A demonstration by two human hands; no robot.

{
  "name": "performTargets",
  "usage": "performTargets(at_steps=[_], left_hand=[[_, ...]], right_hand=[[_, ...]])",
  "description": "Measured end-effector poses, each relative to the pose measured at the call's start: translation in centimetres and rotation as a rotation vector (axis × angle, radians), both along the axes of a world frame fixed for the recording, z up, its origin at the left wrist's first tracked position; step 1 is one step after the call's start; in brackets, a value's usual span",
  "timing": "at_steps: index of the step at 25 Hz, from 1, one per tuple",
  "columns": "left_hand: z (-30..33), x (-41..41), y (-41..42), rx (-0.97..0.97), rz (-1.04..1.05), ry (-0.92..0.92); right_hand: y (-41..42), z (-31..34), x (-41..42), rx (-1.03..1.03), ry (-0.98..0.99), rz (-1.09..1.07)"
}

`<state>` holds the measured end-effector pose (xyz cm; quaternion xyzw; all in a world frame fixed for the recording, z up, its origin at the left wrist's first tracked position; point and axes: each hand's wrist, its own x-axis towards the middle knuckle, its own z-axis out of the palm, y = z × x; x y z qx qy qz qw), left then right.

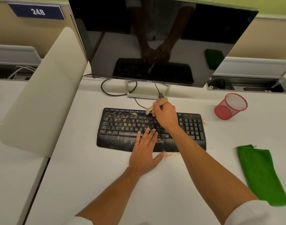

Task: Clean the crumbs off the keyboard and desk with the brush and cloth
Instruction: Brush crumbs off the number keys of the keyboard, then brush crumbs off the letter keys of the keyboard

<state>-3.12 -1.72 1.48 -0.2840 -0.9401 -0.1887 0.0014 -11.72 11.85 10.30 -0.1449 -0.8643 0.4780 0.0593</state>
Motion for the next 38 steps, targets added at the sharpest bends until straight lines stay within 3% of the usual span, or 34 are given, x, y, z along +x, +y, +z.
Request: performTargets(at_steps=[7, 15, 23, 27, 32, 38], left_hand=[[1.9, -1.2, -2.6, 0.354, 0.233, 0.069], [3.6, -3.2, -3.5, 0.357, 0.14, 0.254], [3.9, -3.4, -3.8, 0.371, 0.121, 0.222], [4.9, -3.6, -3.9, 0.474, 0.18, 0.068], [6.3, -5.8, -4.1, 0.648, 0.283, -0.415], [6.7, -9.7, -3.9, 0.727, 0.397, -0.502]], right_hand=[[-0.8, 0.5, 5.0, 0.077, 0.073, 0.085], [-2.9, 0.0, 8.6, 0.071, 0.108, 0.193], [-0.5, -0.4, 10.7, 0.017, 0.07, 0.183], [3.2, -2.4, 12.1, 0.2, 0.073, -0.034], [7.1, -6.7, 12.5, 0.435, 0.07, -0.118], [6.9, -9.0, 12.3, 0.609, 0.006, -0.097]])
